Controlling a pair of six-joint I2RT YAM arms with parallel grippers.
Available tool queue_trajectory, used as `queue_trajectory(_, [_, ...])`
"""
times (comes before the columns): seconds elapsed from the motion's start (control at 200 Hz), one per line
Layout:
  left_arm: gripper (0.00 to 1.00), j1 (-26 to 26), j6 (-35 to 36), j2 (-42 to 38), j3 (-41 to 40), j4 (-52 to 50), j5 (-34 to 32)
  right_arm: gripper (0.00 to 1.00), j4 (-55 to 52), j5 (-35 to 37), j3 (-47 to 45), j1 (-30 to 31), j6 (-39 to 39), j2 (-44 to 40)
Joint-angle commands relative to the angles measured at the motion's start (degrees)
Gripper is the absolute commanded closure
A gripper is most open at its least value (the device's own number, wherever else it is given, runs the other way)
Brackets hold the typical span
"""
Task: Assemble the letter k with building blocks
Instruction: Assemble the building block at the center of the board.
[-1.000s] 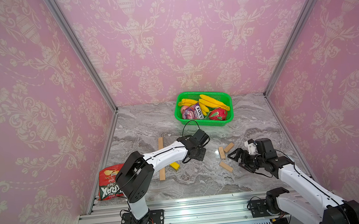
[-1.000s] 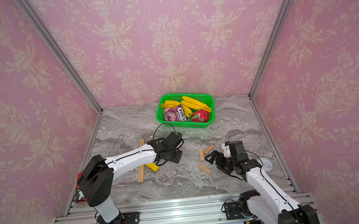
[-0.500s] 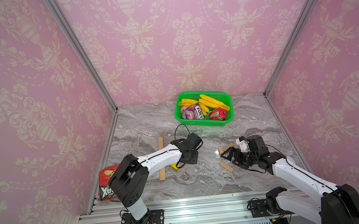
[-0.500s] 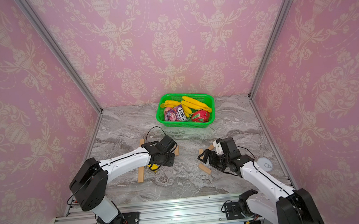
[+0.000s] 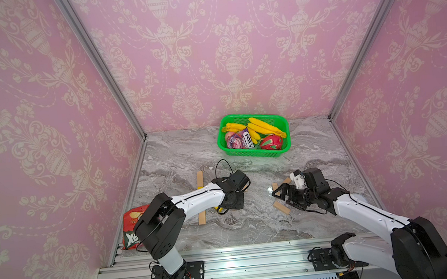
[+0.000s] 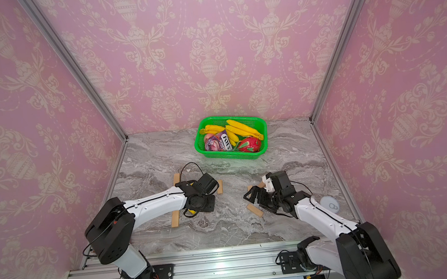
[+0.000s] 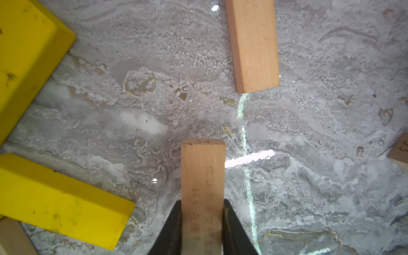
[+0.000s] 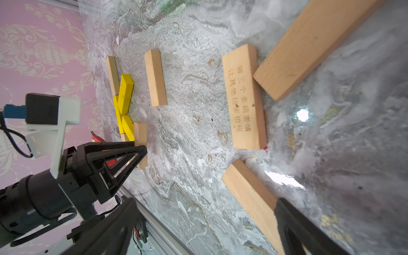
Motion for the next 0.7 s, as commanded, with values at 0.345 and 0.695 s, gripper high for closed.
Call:
queue_trajectory(0.345, [0.8,-3.05,-11.71,-1.15,-1.52,1.73,-4.46,0.0,-2.03,0.53,2.51,0.43,0.46,-1.21])
queue_trajectory(0.695, [0.8,-5.49,-13.3,-1.22,-1.93,2.8,-3.78,0.0,-0.03,0.96,1.23,0.38,0.35,-1.11])
